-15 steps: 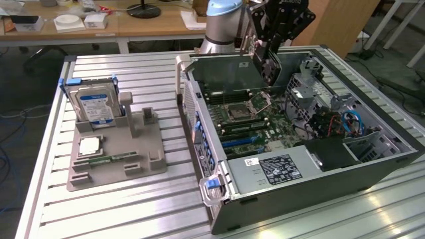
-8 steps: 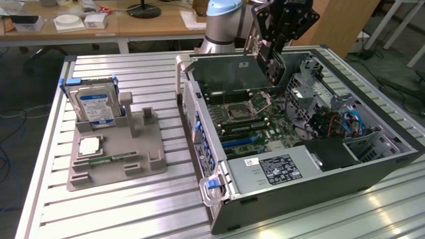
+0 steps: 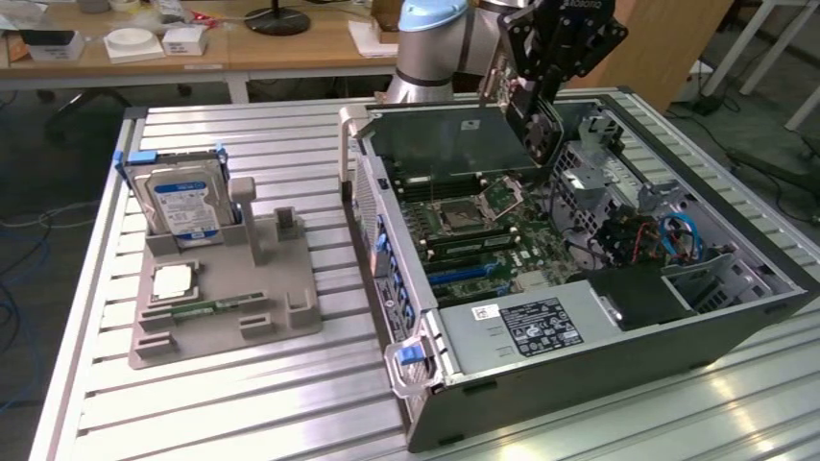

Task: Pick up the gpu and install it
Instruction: 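Pick up the gpu and move the gpu toward the slot, then insert the gpu into the slot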

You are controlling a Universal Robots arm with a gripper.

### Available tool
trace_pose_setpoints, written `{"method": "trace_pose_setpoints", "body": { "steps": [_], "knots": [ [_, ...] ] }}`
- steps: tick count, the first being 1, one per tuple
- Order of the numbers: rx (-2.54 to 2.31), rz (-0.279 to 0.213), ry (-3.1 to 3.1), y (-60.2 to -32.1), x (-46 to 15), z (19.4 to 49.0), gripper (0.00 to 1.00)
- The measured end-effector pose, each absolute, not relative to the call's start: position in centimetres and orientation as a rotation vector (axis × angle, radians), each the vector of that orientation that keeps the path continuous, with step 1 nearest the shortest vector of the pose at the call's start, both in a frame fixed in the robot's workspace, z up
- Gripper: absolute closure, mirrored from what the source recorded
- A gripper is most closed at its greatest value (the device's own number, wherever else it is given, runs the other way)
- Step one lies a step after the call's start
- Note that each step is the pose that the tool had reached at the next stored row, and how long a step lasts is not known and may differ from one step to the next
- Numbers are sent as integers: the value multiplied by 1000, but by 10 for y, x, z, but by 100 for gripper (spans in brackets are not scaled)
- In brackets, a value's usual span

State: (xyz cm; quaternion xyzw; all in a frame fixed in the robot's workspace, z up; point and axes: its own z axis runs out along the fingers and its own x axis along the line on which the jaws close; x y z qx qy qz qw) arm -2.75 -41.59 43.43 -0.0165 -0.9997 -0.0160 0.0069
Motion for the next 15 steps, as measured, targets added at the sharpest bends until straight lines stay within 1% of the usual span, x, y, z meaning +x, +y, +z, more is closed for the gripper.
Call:
{"method": "trace_pose_setpoints", "body": {
  "steps": [15],
  "knots": [
    [-22,-50,-3127,-416,-28,434,74]
  ]
}}
